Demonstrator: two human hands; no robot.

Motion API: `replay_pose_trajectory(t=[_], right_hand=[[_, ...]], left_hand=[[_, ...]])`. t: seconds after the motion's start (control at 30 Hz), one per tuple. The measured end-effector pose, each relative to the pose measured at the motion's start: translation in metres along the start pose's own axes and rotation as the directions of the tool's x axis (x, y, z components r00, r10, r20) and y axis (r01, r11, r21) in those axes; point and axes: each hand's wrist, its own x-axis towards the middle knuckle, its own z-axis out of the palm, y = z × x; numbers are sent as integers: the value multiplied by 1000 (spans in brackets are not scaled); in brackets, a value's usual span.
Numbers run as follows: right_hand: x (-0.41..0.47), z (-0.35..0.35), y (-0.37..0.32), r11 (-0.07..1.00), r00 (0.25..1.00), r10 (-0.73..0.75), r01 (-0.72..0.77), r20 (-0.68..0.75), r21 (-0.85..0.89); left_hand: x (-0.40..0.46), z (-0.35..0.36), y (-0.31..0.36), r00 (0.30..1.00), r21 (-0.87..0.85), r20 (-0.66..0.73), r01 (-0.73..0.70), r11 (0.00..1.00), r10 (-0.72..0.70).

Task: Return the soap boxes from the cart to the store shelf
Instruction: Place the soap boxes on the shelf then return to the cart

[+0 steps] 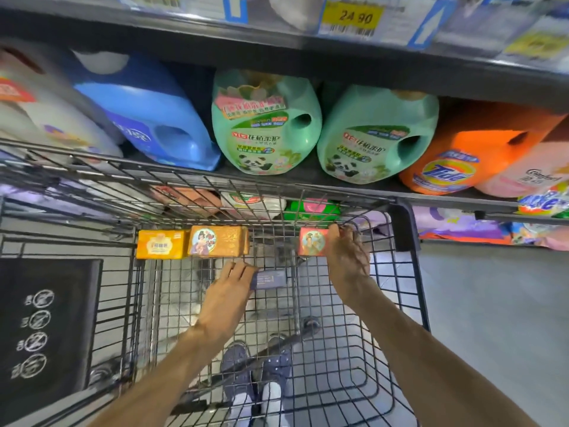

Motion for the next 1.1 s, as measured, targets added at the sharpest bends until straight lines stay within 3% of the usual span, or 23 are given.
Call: replay_pose_trajectory(t=[0.07, 0.13, 0.2, 0.27, 0.33, 0.47, 0.53, 0.63, 0.77, 1.0, 1.1], right_hand=[[1, -2, -4, 997, 1000, 12, -13, -13, -73], [-2, 2, -1, 999, 999, 45, -45, -10, -6], [-7, 12, 8, 999, 999, -14, 15, -30, 33], [-16, 23, 18, 969, 996, -72, 81, -49, 234], [-28, 28, 25, 943, 983, -136, 167, -123, 288], [-57, 2, 13, 904, 982, -172, 188, -76, 385], [-63, 5, 16, 854, 986, -161, 156, -33, 496], [-70, 0, 22, 757, 987, -99, -8, 127, 654], [-95, -28, 24, 651, 992, -53, -50, 110, 757], [-148, -114, 53, 601, 995, -95, 57, 1, 797], [-185, -179, 66, 413, 1000, -21, 23, -16, 910]], left_hand=[[-8, 1, -3, 1000, -51, -15, 5, 999, -6], [-16, 2, -3, 999, -109, -26, 23, 994, -26], [-22, 2, -3, 997, -178, -23, 64, 982, -69], [-29, -1, -3, 992, -249, -10, 117, 961, -123], [-35, -2, -5, 986, -320, 4, 161, 934, -169], [-45, -7, -15, 978, -481, 64, 206, 852, -200], [-52, -12, -20, 977, -541, 67, 206, 816, -202], [-65, -28, -21, 966, -658, 58, 227, 718, -251], [-83, -61, -12, 950, -794, 104, 258, 550, -294], [-109, -162, 25, 966, -849, -44, 98, 519, -254], [-119, -218, 52, 979, -844, -113, -4, 536, -170]])
